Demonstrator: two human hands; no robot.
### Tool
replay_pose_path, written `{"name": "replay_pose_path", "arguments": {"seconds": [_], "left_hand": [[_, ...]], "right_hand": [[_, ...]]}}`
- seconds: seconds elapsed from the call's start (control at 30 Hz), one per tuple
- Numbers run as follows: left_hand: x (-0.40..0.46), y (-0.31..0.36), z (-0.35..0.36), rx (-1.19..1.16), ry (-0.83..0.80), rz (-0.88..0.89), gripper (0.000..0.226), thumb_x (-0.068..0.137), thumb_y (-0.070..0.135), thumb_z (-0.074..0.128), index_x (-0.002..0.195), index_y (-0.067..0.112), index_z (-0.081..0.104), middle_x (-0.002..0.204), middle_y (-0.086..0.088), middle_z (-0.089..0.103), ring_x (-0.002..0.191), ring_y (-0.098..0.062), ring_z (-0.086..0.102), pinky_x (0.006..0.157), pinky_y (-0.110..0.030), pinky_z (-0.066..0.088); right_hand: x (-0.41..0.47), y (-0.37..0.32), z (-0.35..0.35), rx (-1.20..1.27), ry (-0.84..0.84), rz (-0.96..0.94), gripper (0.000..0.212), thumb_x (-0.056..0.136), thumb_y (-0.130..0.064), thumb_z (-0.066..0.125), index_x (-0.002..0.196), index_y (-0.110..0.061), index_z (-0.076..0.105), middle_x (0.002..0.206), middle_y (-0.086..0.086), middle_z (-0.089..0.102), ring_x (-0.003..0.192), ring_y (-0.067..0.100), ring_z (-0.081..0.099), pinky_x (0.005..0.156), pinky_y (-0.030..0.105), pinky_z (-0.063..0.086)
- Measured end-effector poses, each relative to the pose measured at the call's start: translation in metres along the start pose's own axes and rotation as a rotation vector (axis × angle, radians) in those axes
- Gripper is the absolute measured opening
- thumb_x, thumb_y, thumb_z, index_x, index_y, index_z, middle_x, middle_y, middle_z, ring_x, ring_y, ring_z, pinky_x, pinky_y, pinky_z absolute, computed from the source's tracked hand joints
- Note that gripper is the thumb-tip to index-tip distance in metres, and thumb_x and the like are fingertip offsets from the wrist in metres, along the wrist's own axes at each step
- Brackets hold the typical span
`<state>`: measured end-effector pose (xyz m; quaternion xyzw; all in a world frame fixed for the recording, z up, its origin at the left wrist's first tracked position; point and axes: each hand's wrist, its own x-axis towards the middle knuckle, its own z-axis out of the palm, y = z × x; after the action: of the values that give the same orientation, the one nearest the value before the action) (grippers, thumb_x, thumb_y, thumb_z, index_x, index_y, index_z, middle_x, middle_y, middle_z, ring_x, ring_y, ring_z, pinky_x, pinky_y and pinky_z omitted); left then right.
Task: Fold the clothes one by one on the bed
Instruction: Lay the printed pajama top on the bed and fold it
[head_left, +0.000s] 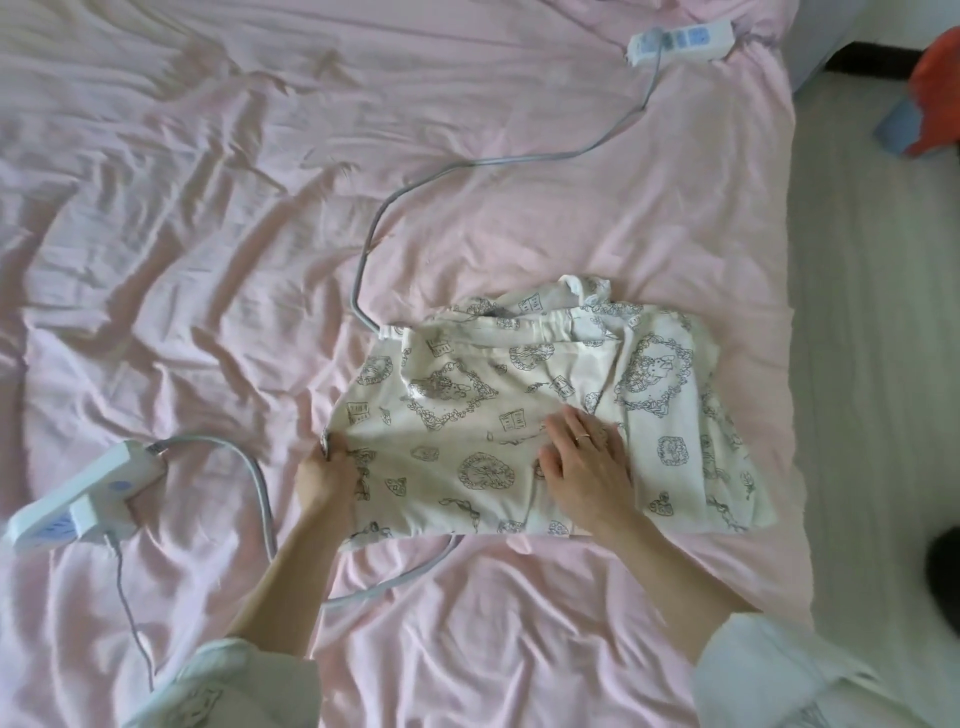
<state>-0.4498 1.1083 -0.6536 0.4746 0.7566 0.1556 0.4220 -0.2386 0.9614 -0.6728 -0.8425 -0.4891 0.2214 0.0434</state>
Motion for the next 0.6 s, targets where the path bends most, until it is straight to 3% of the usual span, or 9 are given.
{"name": "replay_pose_path", "arguments": {"seconds": [0.03, 0.1, 0.2, 0.27, 0.37, 0.43, 0.47, 0.53, 0.6], "left_hand": [[-0.002, 0.006, 0.0, -0.009, -0.004, 0.011, 0.038, 0.1, 0.024, 0.035, 0.132, 0.008, 0.049, 0.101, -0.026, 0.062, 0.091, -0.039, 0.061, 0.085, -0.052, 0.051], [-0.008, 0.024, -0.001, -0.019, 0.005, 0.061, 0.039, 0.1, 0.029, 0.035, 0.122, 0.005, 0.055, 0.103, -0.027, 0.062, 0.095, -0.04, 0.061, 0.085, -0.051, 0.051], [-0.038, 0.07, 0.006, -0.076, -0.02, 0.188, 0.035, 0.1, 0.029, 0.034, 0.093, 0.007, 0.061, 0.085, -0.018, 0.063, 0.081, -0.033, 0.061, 0.069, -0.034, 0.053], [-0.083, 0.108, 0.024, -0.076, -0.114, 0.342, 0.032, 0.101, 0.027, 0.034, 0.08, 0.014, 0.053, 0.068, -0.002, 0.052, 0.063, -0.02, 0.052, 0.055, -0.025, 0.045], [-0.138, 0.139, 0.059, -0.041, -0.394, 0.583, 0.027, 0.1, 0.025, 0.038, 0.082, 0.011, 0.052, 0.07, -0.002, 0.057, 0.066, -0.023, 0.057, 0.064, -0.033, 0.05], [-0.175, 0.148, 0.087, 0.054, -0.692, 0.65, 0.027, 0.101, 0.024, 0.039, 0.08, 0.015, 0.053, 0.072, 0.001, 0.059, 0.071, -0.022, 0.057, 0.062, -0.023, 0.05], [-0.183, 0.147, 0.093, 0.045, -0.871, 0.607, 0.024, 0.101, 0.023, 0.039, 0.087, 0.015, 0.057, 0.078, 0.003, 0.06, 0.074, -0.017, 0.058, 0.063, -0.017, 0.049], [-0.199, 0.144, 0.11, 0.002, -1.166, 0.444, 0.025, 0.101, 0.021, 0.039, 0.108, 0.012, 0.061, 0.098, 0.001, 0.064, 0.084, -0.015, 0.062, 0.075, -0.022, 0.053], [-0.198, 0.133, 0.123, -0.004, -1.147, 0.372, 0.027, 0.101, 0.017, 0.039, 0.113, 0.007, 0.061, 0.106, -0.003, 0.064, 0.087, -0.018, 0.062, 0.082, -0.03, 0.054]], "right_hand": [[-0.001, 0.0, -0.006, 0.111, -0.028, 0.014, 0.049, 0.098, -0.038, 0.02, 0.141, -0.022, 0.037, 0.153, -0.002, 0.029, 0.143, 0.014, 0.018, 0.117, 0.039, 0.009], [-0.008, 0.004, -0.02, 0.404, -0.122, 0.105, 0.043, 0.101, -0.036, 0.032, 0.141, -0.023, 0.04, 0.141, -0.009, 0.041, 0.133, 0.011, 0.034, 0.111, 0.035, 0.025], [-0.013, 0.014, -0.047, 1.015, -0.157, 0.285, 0.036, 0.099, -0.041, 0.036, 0.109, -0.016, 0.059, 0.102, 0.0, 0.063, 0.096, 0.02, 0.058, 0.087, 0.031, 0.045], [-0.019, 0.031, -0.067, 1.36, -0.191, 0.392, 0.04, 0.098, -0.045, 0.035, 0.111, -0.014, 0.058, 0.109, 0.006, 0.064, 0.104, 0.021, 0.059, 0.095, 0.036, 0.045], [-0.026, 0.049, -0.086, 1.733, -0.177, 0.464, 0.069, 0.074, -0.065, 0.057, 0.118, -0.011, 0.057, 0.115, 0.008, 0.063, 0.109, 0.028, 0.059, 0.093, 0.047, 0.047], [-0.036, 0.071, -0.103, 1.829, -0.128, 0.455, 0.08, 0.056, -0.073, 0.068, 0.107, -0.012, 0.068, 0.101, 0.01, 0.07, 0.096, 0.031, 0.064, 0.08, 0.043, 0.053], [-0.038, 0.073, -0.109, 1.831, -0.11, 0.457, 0.072, 0.064, -0.077, 0.059, 0.098, -0.015, 0.074, 0.094, 0.01, 0.072, 0.088, 0.029, 0.067, 0.073, 0.037, 0.055], [-0.047, 0.097, -0.117, 1.813, -0.111, 0.458, 0.072, 0.085, -0.072, 0.027, 0.082, -0.021, 0.077, 0.083, 0.005, 0.075, 0.072, 0.02, 0.071, 0.06, 0.027, 0.054], [-0.052, 0.115, -0.119, 1.693, -0.156, 0.514, 0.056, 0.091, -0.063, 0.034, 0.091, -0.024, 0.073, 0.087, 0.001, 0.074, 0.074, 0.015, 0.07, 0.068, 0.027, 0.052]]}}
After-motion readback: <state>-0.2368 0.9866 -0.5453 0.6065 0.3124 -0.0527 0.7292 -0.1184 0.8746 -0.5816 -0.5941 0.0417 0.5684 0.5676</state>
